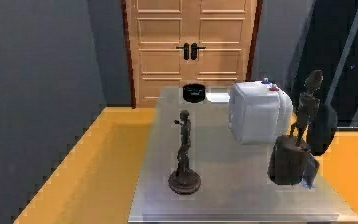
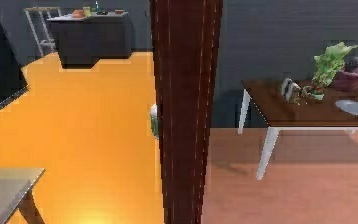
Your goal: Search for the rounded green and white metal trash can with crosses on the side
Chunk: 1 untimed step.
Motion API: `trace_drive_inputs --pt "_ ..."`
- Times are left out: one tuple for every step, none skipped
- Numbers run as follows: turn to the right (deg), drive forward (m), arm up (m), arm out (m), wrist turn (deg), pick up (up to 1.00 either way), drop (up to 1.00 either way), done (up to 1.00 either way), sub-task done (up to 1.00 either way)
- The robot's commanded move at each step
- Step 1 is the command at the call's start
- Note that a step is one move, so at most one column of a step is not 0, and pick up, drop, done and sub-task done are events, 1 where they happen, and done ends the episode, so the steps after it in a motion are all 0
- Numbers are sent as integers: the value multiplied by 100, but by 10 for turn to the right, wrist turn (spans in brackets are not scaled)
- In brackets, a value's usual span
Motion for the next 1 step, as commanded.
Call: trace_drive_inputs --pt "450 0 0 0 0 0 0 0 0"
